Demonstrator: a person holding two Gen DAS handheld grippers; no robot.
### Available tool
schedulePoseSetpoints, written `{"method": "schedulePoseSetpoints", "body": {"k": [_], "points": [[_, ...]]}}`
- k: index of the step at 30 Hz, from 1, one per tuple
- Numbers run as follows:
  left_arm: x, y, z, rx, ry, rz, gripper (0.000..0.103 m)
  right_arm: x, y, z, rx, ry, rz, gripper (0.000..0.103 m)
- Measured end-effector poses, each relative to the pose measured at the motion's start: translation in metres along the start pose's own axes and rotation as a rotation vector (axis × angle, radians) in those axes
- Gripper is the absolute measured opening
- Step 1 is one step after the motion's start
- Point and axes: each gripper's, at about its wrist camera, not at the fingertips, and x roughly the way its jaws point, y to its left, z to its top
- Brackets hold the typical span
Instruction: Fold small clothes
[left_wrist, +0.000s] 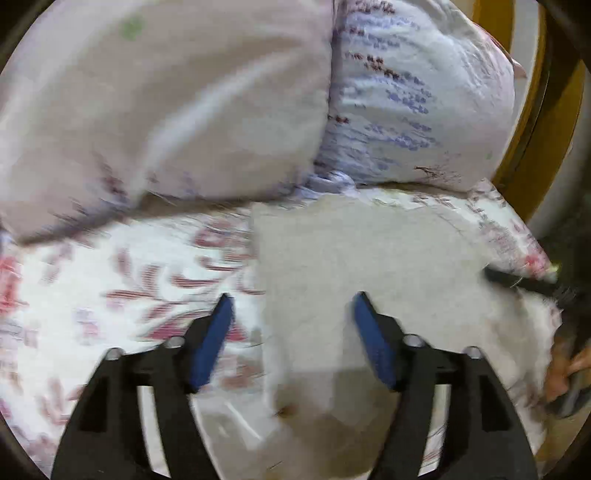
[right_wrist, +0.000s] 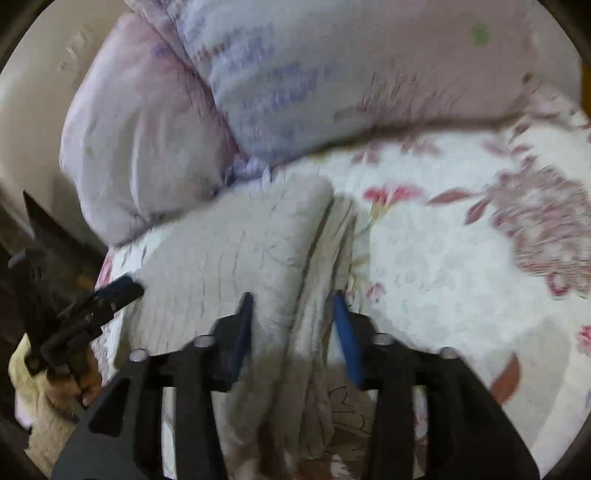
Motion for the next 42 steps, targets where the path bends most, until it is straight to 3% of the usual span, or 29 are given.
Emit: {"method": "schedulePoseSetpoints", "body": {"k": [1,3,5,7,8,10,12,13,14,16,18,22,26,28,42], "points": [[-0.01,0.002,-0.006,-0.003,-0.018,0.004,0.083,-0.019,0.005,-0.005,-0.005,-0.065,0.004,0.047],[-0.025,0.003,-0.02,-0.019,-0.036,-0.015,0.087,-0.051,0.014,-0.018,-0.022,-0.139,0.129,0.059],[-0.039,0.001,-0.038,-0.035,-0.037,-0.041,0.093,-0.067,0.027,-0.034,-0.051,-0.118,0.27,0.077],[-0.047,-0.002,-0.052,-0.049,-0.039,-0.048,0.096,-0.059,0.039,-0.047,-0.087,-0.037,0.317,0.078],[-0.049,-0.006,-0.059,-0.055,-0.038,-0.045,0.1,-0.046,0.041,-0.051,-0.091,0.005,0.28,0.078],[-0.048,-0.016,-0.069,-0.05,-0.034,-0.023,0.101,-0.018,0.034,-0.053,-0.061,0.056,0.121,0.073],[-0.049,-0.019,-0.079,-0.036,-0.015,0.019,0.101,-0.026,0.023,-0.055,-0.01,0.003,0.091,0.071],[-0.046,-0.023,-0.083,-0.027,0.01,0.055,0.101,-0.034,0.024,-0.056,0.004,-0.014,0.094,0.073],[-0.043,-0.026,-0.086,-0.022,0.032,0.078,0.101,-0.046,0.028,-0.059,-0.002,-0.045,0.067,0.088],[-0.039,-0.029,-0.091,-0.016,0.064,0.102,0.101,-0.07,0.036,-0.072,-0.056,-0.143,-0.054,0.102],[-0.037,-0.035,-0.096,-0.005,0.073,0.107,0.101,-0.08,0.042,-0.089,-0.12,-0.183,-0.131,0.102],[-0.029,-0.04,-0.103,0.004,0.099,0.126,0.101,-0.055,0.047,-0.106,-0.199,-0.1,-0.304,0.102],[-0.023,-0.038,-0.108,-0.005,0.122,0.133,0.101,-0.03,0.047,-0.116,-0.204,-0.008,-0.333,0.102],[-0.023,-0.036,-0.109,-0.016,0.124,0.132,0.101,-0.017,0.045,-0.117,-0.196,0.063,-0.387,0.102],[-0.022,-0.036,-0.108,-0.013,0.127,0.131,0.101,-0.012,0.047,-0.119,-0.208,0.068,-0.415,0.102]]}}
